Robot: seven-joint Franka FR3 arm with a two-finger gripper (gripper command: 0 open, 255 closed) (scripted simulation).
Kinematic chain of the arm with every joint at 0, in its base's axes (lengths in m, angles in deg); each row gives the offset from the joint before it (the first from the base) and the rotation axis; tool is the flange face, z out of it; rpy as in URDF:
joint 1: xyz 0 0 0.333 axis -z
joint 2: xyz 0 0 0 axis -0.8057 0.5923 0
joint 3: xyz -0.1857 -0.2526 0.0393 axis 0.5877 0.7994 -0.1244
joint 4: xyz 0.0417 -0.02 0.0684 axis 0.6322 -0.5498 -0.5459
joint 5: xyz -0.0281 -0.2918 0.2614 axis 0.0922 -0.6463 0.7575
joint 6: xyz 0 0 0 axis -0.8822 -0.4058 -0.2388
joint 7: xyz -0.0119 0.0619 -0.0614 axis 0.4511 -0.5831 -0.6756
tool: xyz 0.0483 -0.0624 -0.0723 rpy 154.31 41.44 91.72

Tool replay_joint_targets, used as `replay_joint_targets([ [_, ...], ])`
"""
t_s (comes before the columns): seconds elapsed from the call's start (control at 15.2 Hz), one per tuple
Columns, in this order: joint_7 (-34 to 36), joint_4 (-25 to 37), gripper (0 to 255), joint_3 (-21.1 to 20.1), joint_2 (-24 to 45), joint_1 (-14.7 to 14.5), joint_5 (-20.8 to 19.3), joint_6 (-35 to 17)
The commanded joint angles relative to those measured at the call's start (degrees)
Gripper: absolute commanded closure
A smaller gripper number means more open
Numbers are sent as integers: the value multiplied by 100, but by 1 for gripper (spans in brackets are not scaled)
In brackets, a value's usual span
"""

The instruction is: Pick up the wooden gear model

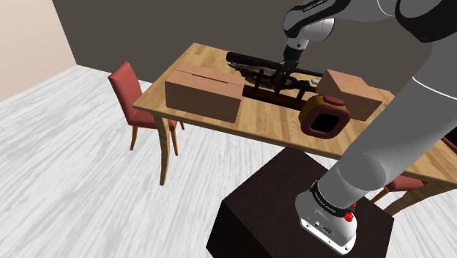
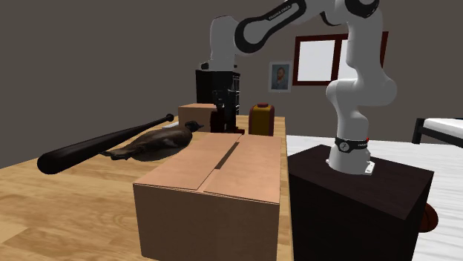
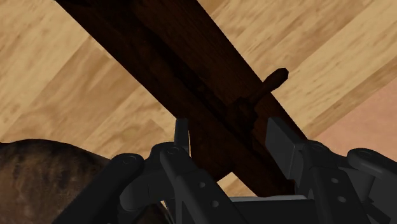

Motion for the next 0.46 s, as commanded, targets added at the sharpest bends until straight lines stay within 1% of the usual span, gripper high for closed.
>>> replay_joint_targets([
  [0.0,29,95,255,-3,-62,-7,-31,144],
  [0.26,70,286,255,-8,-179,-15,-89,440],
  [0.4,72,294,255,-8,-183,-15,-91,452],
])
